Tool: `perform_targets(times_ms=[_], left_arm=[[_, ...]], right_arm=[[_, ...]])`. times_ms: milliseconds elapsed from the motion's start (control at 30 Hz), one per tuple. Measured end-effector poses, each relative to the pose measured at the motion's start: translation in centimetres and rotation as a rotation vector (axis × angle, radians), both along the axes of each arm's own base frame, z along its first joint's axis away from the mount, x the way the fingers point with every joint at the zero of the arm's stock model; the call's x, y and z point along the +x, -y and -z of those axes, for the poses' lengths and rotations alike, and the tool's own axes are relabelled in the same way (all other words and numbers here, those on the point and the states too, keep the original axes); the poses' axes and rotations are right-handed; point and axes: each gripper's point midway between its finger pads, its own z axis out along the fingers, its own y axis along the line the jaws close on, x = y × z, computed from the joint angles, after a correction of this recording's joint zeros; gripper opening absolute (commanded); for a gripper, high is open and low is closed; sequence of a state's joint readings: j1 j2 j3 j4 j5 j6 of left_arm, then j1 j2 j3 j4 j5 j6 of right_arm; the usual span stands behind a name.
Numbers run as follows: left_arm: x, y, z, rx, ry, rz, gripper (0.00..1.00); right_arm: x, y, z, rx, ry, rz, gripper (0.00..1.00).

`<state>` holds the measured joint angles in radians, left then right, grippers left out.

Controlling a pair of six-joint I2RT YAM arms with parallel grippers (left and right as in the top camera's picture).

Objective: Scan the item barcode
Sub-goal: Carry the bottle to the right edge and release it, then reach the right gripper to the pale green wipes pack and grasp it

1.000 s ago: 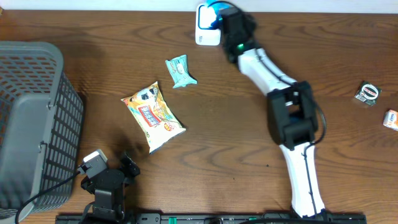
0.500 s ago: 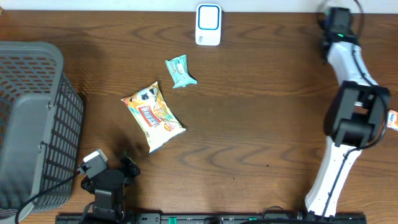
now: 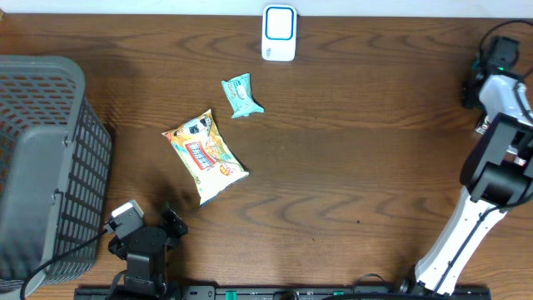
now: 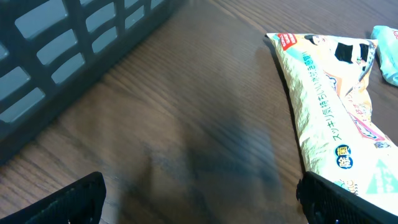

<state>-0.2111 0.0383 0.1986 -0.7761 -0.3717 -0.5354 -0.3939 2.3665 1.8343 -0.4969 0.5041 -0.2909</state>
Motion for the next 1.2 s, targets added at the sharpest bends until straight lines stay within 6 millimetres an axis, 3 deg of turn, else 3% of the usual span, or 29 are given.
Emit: perform_targets(times_ms=[100,233,367,433,533,600,667,767,833,1033,1200], left_arm=[[0.0,0.0,0.0,0.0,0.0,0.0,0.98],[0.0,0.0,0.0,0.0,0.0,0.0,0.98],[0.0,0.0,0.0,0.0,0.0,0.0,0.98],[0.0,0.0,0.0,0.0,0.0,0.0,0.98],[0.0,0.0,0.0,0.0,0.0,0.0,0.98],[0.0,0.0,0.0,0.0,0.0,0.0,0.98],[0.0,0.0,0.0,0.0,0.0,0.0,0.98],[0.0,0.0,0.0,0.0,0.0,0.0,0.98],[0.0,0.0,0.0,0.0,0.0,0.0,0.98],[0.0,0.0,0.0,0.0,0.0,0.0,0.98],[0.0,0.0,0.0,0.0,0.0,0.0,0.98]], right_arm=[[0.0,-0.7,-1.1,0.057,0.043,0.013,0.99],[1.8,-5.4,-4.1,0.205,0.158,-0.046,0.99],[4.3,-13.3,-9.8,0.364,0.301,-0.18,0.99],[5.2,-18.2,-12.3,0.427,0.345,-0.262,0.99],[5.8,-26.2,-14.0,0.5,0.35,-0.392,0.99],[5.8,-30.7,-13.9,0.535,0.33,-0.469,0.99],[5.1,-37.7,-13.2,0.59,0.286,-0.568,0.99],[3.5,-45.0,-12.6,0.644,0.243,-0.669,0.99],[2.5,-48.7,-12.4,0.662,0.227,-0.727,0.99],[1.0,-56.7,-10.7,0.596,0.232,-0.853,0.99],[0.1,-61.6,-6.0,0.518,0.202,-0.932,0.99]])
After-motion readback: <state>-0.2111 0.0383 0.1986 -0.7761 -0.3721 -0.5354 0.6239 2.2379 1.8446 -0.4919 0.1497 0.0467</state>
